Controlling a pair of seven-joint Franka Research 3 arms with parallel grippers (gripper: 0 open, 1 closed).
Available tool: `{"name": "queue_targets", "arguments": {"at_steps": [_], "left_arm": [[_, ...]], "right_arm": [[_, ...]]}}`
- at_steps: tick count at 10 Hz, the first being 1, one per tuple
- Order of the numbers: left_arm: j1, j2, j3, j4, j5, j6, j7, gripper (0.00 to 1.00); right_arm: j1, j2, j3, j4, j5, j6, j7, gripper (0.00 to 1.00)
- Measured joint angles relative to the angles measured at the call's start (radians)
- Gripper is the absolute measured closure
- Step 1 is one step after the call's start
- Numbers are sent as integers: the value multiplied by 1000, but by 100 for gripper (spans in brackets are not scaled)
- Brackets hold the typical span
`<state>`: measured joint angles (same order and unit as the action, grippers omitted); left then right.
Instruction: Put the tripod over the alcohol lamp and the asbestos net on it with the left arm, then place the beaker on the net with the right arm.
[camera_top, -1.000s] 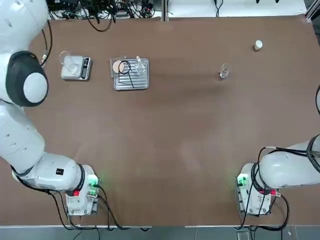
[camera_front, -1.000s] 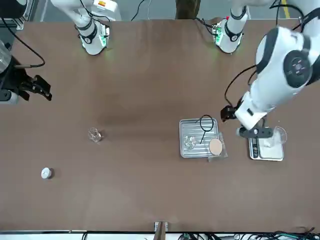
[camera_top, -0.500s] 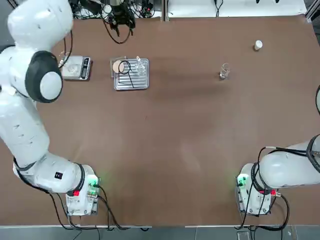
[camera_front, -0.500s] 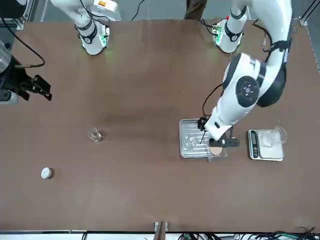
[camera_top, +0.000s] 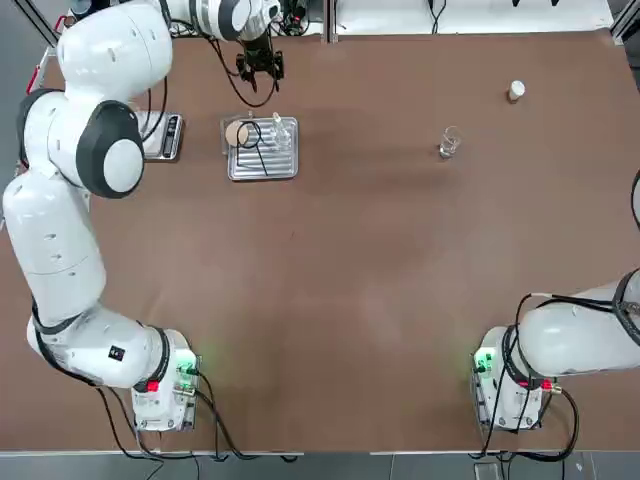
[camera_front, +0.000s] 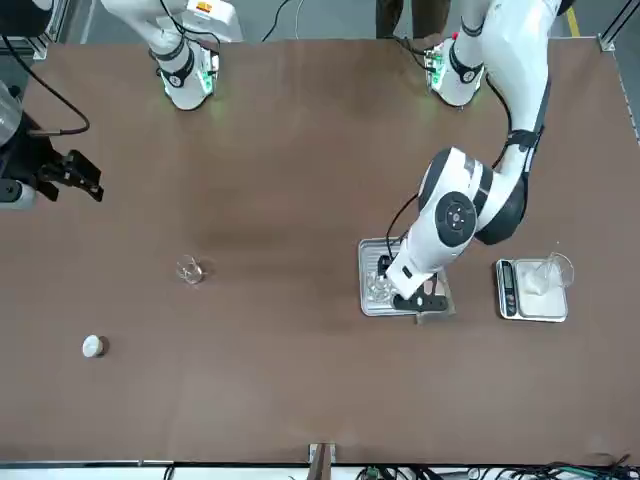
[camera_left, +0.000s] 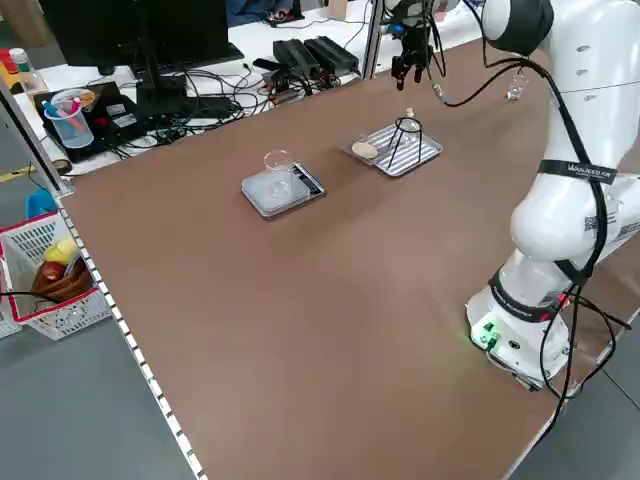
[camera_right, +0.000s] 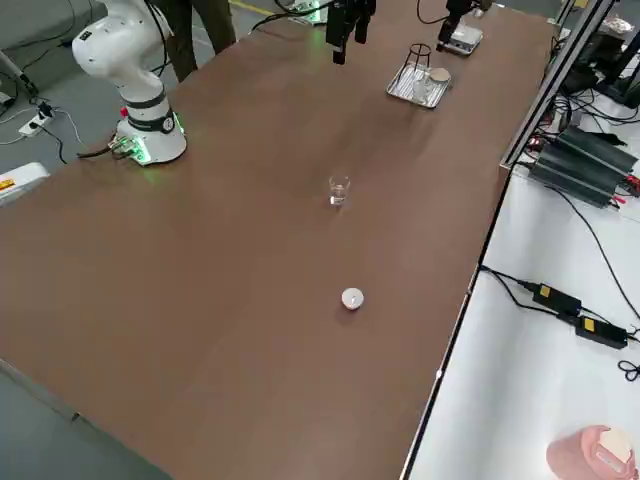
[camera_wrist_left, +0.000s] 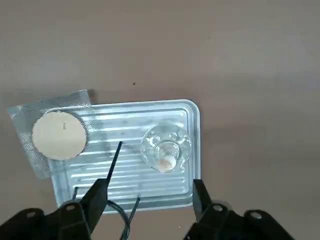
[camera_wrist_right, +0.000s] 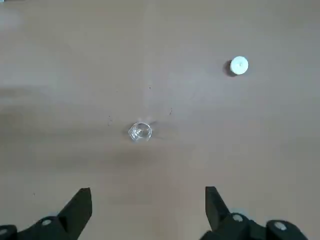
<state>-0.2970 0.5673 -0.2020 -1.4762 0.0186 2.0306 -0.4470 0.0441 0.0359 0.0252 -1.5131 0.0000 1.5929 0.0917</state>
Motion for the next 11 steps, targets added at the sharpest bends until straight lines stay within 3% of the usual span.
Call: {"name": "queue_targets", "arguments": {"at_steps": [5,10,11], "left_arm": [[-34,12,0,-178,48,254,-58,28],[-37,12,0,-204,95,261,-60,33],[-40,14,0,-207,104,262,-61,41]], "right_arm": [[0,0,0,0,0,0,0,0],[0,0,0,0,0,0,0,0],[0,0,0,0,0,0,0,0]]}}
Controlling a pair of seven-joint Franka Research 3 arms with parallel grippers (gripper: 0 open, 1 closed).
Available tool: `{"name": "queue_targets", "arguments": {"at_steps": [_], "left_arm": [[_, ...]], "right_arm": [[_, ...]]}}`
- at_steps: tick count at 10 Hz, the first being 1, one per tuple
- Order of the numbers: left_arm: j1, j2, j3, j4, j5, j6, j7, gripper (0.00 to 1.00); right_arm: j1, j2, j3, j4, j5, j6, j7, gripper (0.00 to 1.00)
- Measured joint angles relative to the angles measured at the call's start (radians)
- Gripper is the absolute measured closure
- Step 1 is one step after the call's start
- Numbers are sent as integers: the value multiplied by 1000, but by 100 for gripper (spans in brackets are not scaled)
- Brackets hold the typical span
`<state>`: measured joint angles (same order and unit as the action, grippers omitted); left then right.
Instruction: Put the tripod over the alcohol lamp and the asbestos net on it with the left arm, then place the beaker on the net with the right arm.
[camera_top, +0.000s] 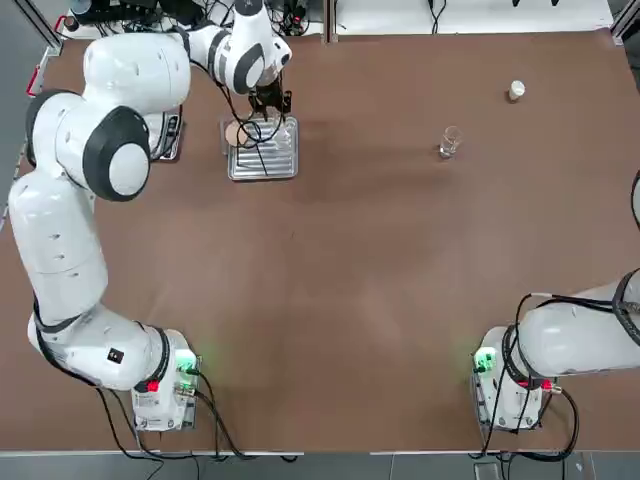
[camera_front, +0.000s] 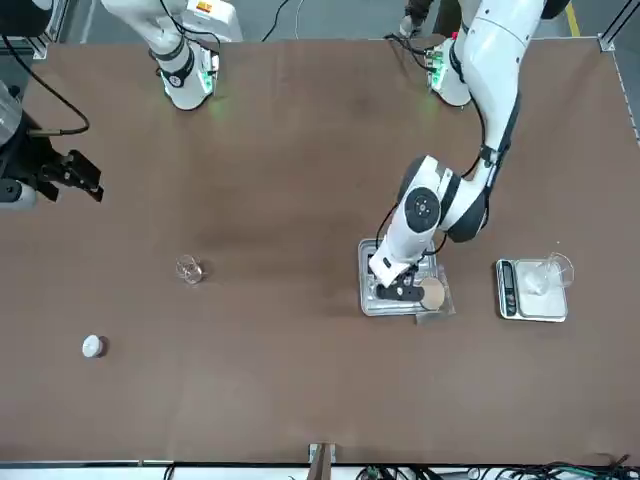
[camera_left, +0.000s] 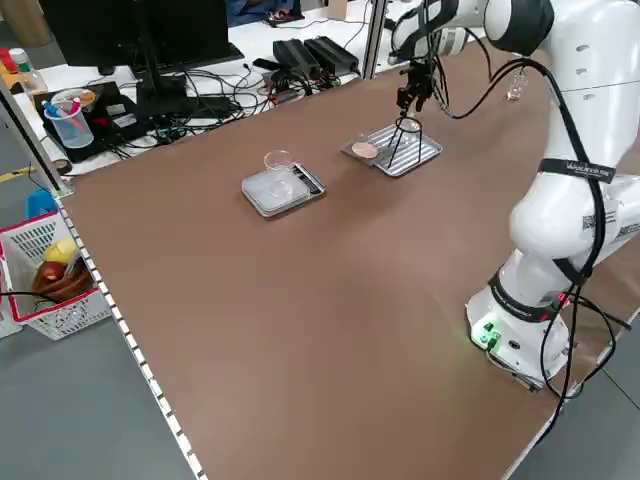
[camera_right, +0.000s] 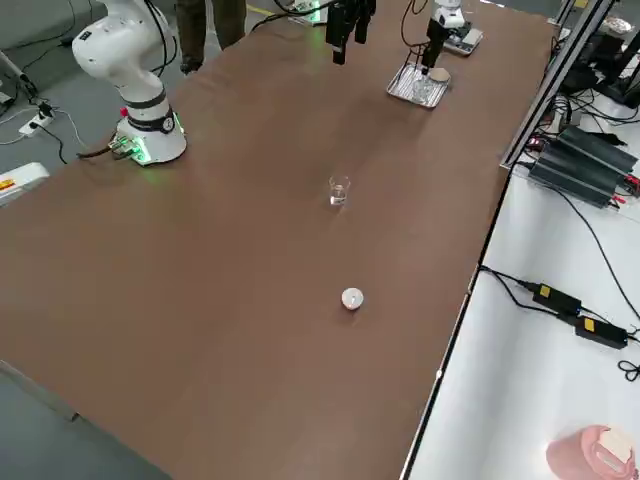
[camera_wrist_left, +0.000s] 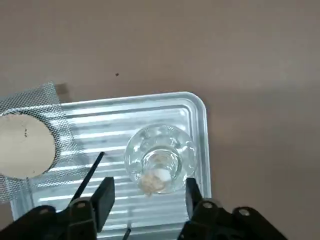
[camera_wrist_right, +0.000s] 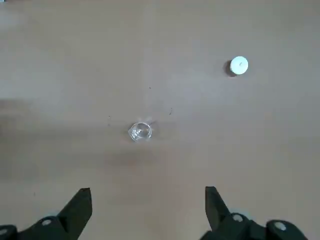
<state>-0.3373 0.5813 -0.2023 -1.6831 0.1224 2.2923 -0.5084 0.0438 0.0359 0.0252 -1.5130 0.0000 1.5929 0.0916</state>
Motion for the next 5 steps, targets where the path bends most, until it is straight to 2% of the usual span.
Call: {"name": "queue_targets", "arguments": {"at_steps": [5], "left_arm": [[-2,30,0,-1,7,43,0,42]], "right_arm": [[0,0,0,0,0,0,0,0]]}}
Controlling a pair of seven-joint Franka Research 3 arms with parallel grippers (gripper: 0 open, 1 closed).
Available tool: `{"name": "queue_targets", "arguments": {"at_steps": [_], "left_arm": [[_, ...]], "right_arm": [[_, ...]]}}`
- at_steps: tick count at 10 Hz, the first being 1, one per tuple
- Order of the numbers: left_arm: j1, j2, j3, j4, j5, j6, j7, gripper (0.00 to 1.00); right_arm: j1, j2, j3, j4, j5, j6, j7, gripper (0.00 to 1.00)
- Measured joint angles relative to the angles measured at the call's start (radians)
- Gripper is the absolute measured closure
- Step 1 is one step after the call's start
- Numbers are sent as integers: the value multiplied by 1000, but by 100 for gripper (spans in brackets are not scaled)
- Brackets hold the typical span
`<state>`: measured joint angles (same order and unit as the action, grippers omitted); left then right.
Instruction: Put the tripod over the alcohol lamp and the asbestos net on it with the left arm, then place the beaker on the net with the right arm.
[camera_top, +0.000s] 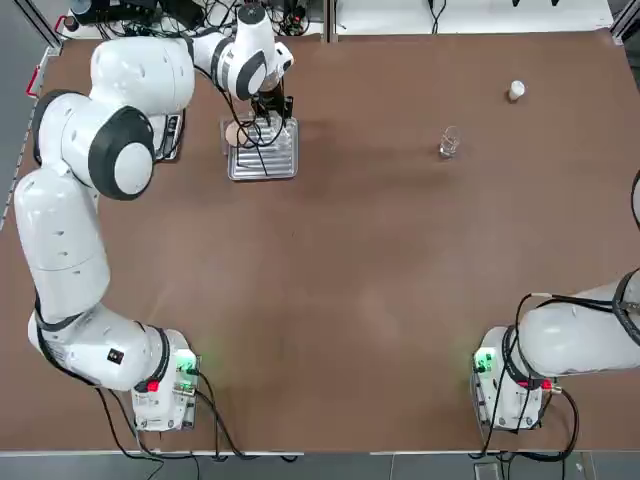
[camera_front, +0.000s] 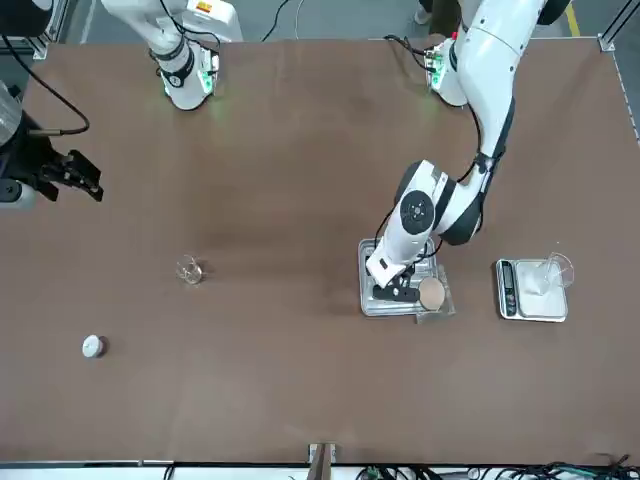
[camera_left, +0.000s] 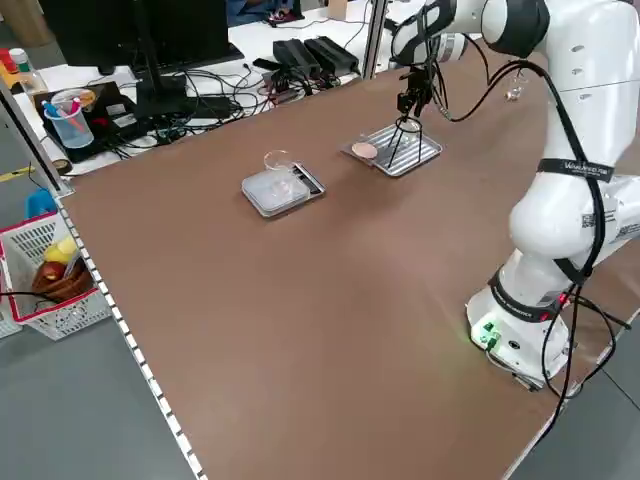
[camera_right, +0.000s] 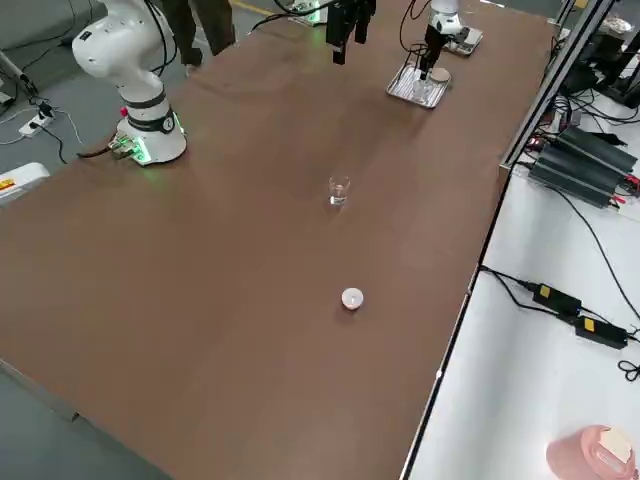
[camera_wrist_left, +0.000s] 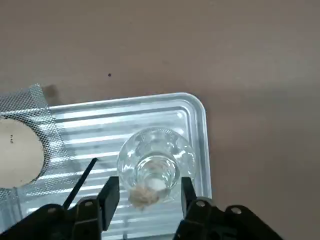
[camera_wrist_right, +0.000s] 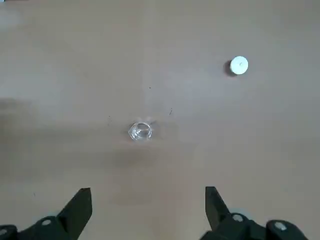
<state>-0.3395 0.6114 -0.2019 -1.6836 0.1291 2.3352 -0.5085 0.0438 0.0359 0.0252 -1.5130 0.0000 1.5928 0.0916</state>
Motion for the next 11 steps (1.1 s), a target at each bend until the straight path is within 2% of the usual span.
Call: {"name": "queue_targets", "arguments": {"at_steps": [7,11], "left_arm": [[0,17,1,2,2,31,0,52],[1,18,1,3,2,32,0,68]], "right_arm": [[0,0,0,0,0,0,0,0],[0,0,0,0,0,0,0,0]]}}
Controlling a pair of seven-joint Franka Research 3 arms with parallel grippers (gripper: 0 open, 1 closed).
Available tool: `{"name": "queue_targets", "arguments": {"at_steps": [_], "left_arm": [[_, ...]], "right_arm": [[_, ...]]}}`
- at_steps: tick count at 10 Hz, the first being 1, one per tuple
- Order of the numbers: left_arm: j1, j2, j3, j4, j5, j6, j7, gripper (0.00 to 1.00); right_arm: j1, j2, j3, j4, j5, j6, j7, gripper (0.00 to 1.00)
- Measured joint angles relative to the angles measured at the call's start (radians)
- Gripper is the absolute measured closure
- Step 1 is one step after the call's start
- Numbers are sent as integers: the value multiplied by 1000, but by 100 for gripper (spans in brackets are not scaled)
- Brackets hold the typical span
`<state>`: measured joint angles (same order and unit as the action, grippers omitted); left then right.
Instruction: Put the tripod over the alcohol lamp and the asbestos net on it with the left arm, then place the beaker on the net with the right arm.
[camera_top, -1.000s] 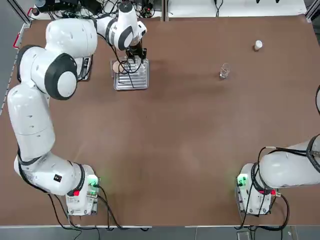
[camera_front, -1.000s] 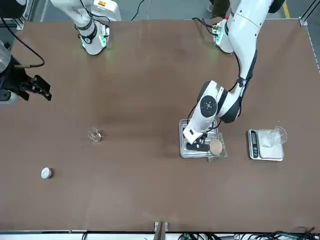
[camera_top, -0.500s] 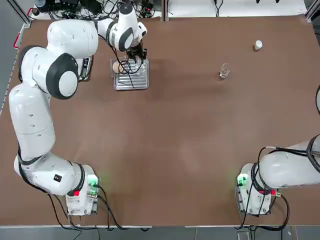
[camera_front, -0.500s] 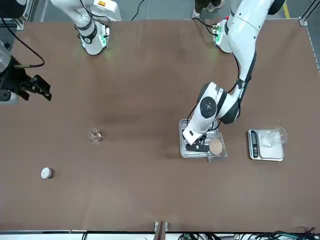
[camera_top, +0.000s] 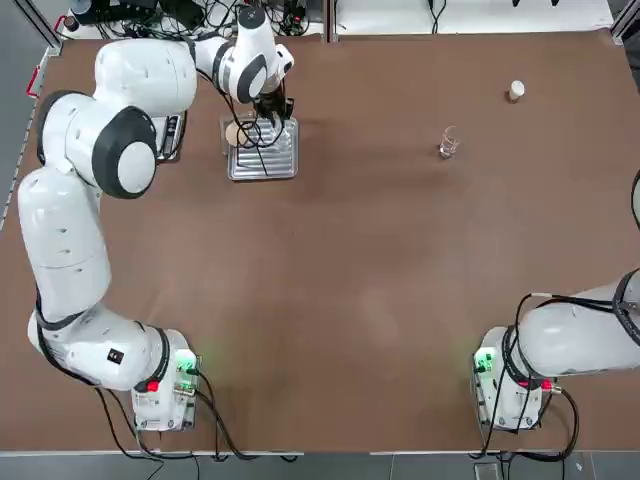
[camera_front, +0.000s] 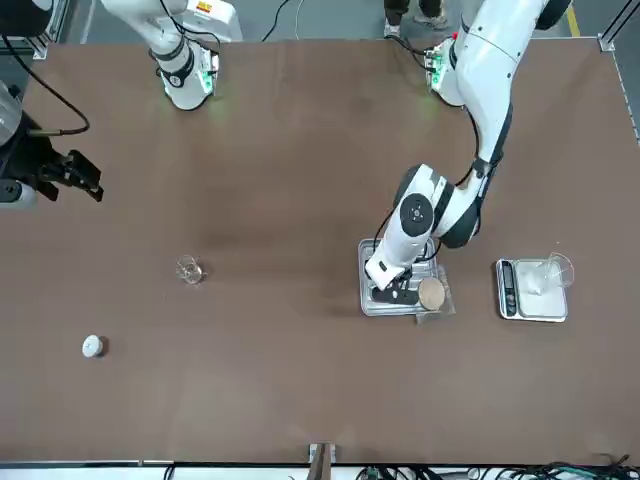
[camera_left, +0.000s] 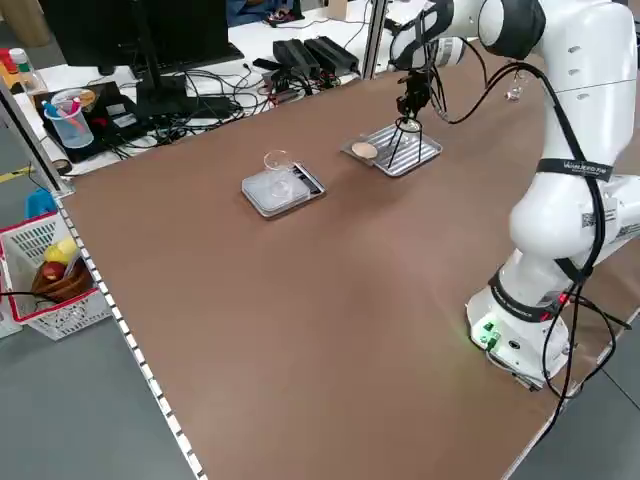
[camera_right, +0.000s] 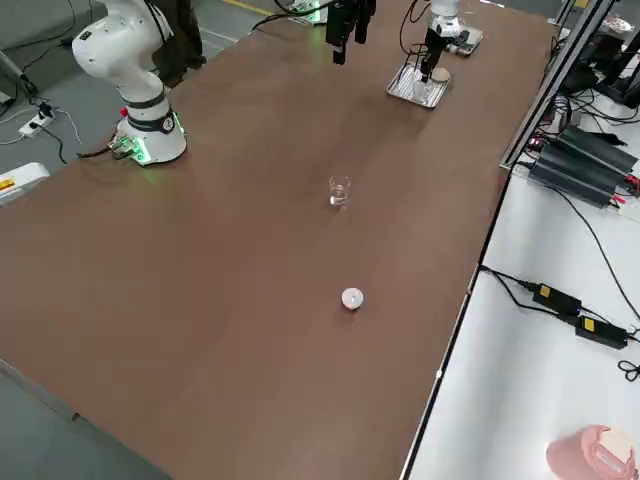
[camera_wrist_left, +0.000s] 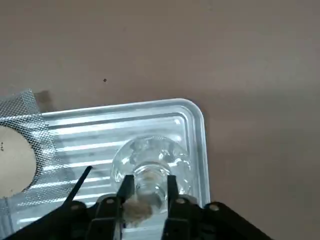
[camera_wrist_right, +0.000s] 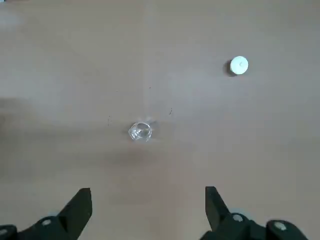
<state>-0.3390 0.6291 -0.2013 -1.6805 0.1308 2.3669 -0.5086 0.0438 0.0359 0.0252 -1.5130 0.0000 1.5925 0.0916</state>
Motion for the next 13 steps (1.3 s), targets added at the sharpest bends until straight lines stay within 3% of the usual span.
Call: {"name": "queue_targets", "arguments": {"at_steps": [1,10,13], "left_arm": [[0,0,0,2,0,0,0,72],[0,-1,0,16,0,0,-32,73],[0,-33,0,31,0,-51,-38,73]], "right_arm": [[0,0,0,0,0,0,0,0],[0,0,0,0,0,-8,0,0],[0,0,0,0,0,-8,0,0]]}}
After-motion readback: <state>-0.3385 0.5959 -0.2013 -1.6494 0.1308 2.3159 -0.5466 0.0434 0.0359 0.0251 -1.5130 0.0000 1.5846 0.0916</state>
